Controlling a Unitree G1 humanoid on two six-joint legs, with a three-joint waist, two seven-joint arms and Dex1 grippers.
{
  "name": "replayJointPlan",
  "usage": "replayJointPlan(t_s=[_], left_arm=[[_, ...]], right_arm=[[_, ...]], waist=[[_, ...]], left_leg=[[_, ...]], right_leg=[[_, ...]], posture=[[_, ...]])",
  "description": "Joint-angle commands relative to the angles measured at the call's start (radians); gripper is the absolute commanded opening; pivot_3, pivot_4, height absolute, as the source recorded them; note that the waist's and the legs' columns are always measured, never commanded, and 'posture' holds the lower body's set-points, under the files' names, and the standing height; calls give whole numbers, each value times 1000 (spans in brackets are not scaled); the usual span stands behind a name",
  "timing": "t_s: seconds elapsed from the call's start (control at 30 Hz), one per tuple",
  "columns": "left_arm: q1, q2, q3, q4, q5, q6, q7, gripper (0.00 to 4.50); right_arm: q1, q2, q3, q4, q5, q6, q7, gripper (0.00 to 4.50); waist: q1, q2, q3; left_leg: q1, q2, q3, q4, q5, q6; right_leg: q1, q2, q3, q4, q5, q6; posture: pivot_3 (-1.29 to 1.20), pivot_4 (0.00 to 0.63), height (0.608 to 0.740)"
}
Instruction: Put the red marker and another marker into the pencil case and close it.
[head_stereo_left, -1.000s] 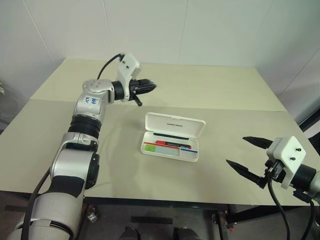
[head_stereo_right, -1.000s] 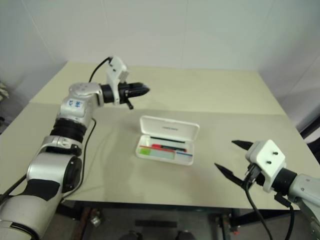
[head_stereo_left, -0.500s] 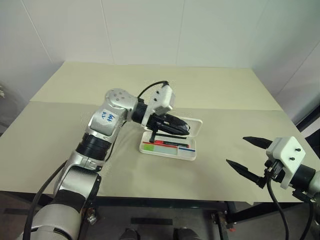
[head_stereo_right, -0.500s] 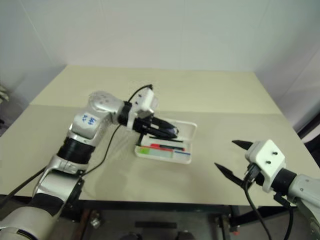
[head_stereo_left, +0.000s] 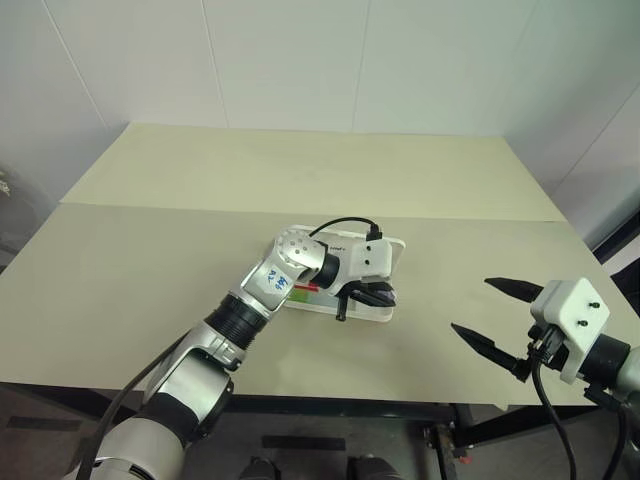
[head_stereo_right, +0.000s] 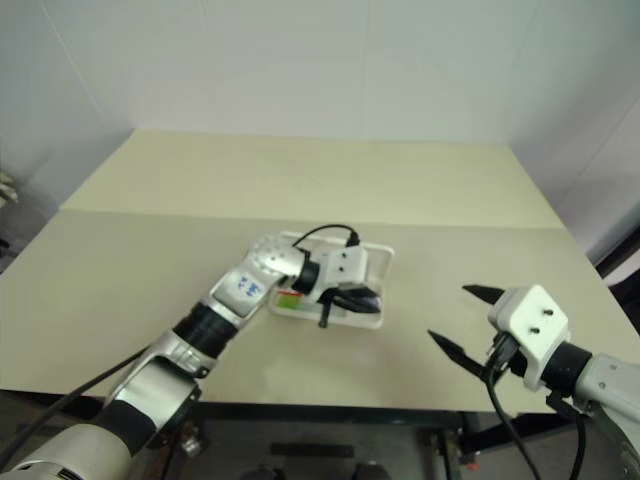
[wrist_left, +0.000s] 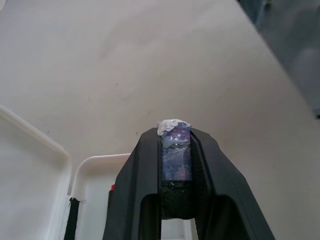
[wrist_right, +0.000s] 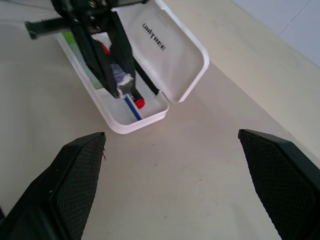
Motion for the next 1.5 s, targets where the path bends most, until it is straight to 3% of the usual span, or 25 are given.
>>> replayJointPlan(t_s=[0.03,0.23,0.43,1.1,1.5], left_arm=[[-1,-28,21,41,11,-51,46,410],[22,-49,69,96,-37,-99,23,410],[35,-66,119,163,-92,-121,-44,410],[8,-88,124,338,-45,-225,-25,410],[-2,-100,132,351,-38,-215,-3,4212]], right_arm=[[-1,12,-93,-57,123,33,-4,4500],[37,31,-204,-53,329,106,-40,4500],[129,30,-232,-61,412,138,-38,4500],[184,44,-184,-75,306,91,-79,4500],[161,57,-159,-73,285,89,-113,4500]], waist=[[0,0,0],[1,0,0],[0,0,0],[1,0,0],[1,0,0]], left_leg=[[0,0,0,0,0,0],[0,0,0,0,0,0],[0,0,0,0,0,0],[0,0,0,-1,0,0],[0,0,0,-1,0,0]], right_leg=[[0,0,0,0,0,0],[0,0,0,0,0,0],[0,0,0,-1,0,0],[0,0,0,-2,0,0],[0,0,0,-2,0,0]], posture=[[0,150,740],[0,150,740],[0,150,740],[0,150,740],[0,150,740]])
